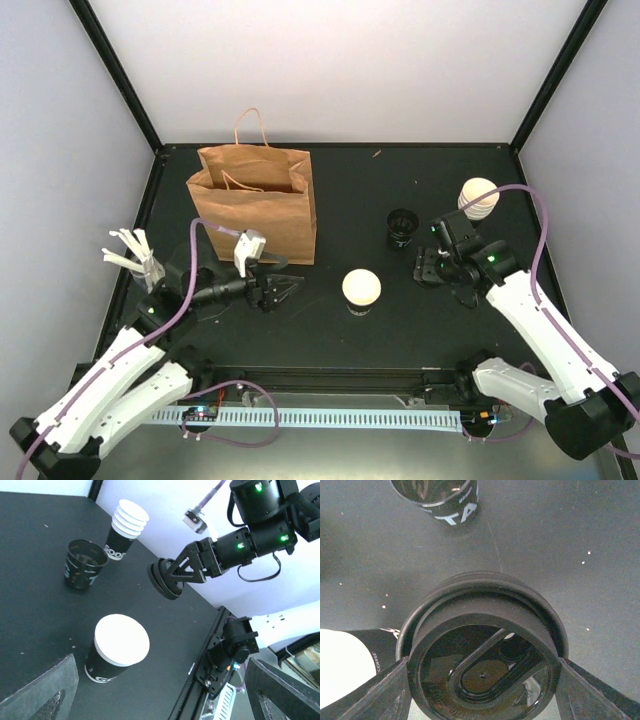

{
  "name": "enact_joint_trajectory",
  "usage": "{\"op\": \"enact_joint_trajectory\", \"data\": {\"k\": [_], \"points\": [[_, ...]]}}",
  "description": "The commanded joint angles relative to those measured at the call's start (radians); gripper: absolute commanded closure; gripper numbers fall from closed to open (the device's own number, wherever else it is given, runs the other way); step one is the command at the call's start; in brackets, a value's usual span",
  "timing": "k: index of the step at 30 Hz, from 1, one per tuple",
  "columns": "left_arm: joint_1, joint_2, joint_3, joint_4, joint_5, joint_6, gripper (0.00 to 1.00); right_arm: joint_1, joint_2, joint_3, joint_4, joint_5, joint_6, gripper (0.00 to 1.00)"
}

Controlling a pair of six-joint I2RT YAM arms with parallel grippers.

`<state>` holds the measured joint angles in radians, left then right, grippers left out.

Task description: Pack the takeout coffee

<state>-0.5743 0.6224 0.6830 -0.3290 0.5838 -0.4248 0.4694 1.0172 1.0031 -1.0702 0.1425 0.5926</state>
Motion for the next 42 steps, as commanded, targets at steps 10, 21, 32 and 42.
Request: {"op": "enact_joint_trajectory", "data": {"k": [10,21,32,42], "points": [[-0.216,0.160,0.102,0.088,-0.152,-0.038,0.07,-0.006,-0.069,0.017,-0.034,-0.066,-0.046,0.27],[-0.308,0.348,0.234,0.155,-0.211,-0.091,0.23,-0.006,-0.169,-0.028,0.039,-0.072,-0.057,0.27],[-0.334,0.604,0.459,0.124,-0.230,-0.075,0.89,-0.006,-0.247,-0.108,0.123,-0.194,-0.067,0.27],[-0.334,0.877,0.653,0.072,-0.189,-0.041,0.98,-0.006,-0.283,-0.135,0.129,-0.176,-0.073,0.27]]}}
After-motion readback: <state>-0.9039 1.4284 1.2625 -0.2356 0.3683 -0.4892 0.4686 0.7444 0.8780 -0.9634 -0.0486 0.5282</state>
